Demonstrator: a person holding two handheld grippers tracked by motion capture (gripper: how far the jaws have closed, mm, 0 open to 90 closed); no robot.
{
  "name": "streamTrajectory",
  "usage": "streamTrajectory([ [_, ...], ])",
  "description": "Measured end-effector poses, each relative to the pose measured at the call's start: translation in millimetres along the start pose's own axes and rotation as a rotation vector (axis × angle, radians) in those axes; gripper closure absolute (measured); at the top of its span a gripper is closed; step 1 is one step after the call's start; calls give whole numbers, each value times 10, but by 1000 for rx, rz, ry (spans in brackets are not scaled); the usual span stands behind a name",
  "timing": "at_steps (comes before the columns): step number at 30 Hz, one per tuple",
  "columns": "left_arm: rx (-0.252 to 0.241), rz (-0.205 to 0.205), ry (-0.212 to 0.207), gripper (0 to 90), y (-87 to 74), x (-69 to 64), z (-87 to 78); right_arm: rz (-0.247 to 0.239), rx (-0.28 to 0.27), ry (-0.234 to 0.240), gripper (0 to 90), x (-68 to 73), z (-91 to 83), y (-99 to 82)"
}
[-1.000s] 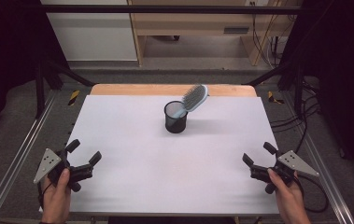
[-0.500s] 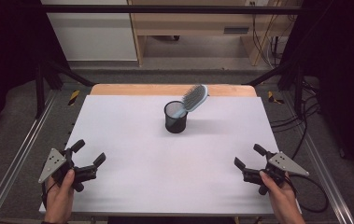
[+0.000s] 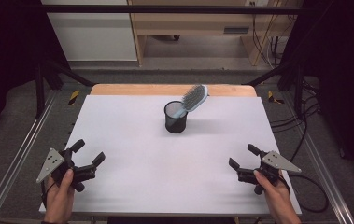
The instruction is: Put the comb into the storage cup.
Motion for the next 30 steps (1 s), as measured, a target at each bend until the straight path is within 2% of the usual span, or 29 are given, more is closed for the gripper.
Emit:
streamTrajectory([
  [7, 2, 7, -2, 18, -2, -4, 4, -7, 1, 1, 44, 17, 31, 24],
  [12, 2, 9, -2, 17, -2, -9, 9, -15, 15, 11, 44, 22, 67, 37],
  [18, 2, 8, -6, 18, -2, -20, 18, -11, 2, 35, 43, 71, 166, 106],
  [21, 4, 11, -8, 18, -3, -23, 21, -30, 13, 39, 42, 91, 228, 124],
  [26, 4, 8, -17, 17, -4, -32, 30, -31, 37, 37, 42, 85, 309, 129],
  [30, 6, 6, -14, 17, -9, -28, 32, -40, 38, 36, 37, 91, 314, 128],
])
Point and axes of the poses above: each handheld gripper's, and its own axes: z roughly forward along the jaws, y roughly out of its top, x roughly to its left, the point moved 3 cm from there along z, roughly forward along the jaws, and after that the axes turned 7 degrees about x, right-handed, at the moved point
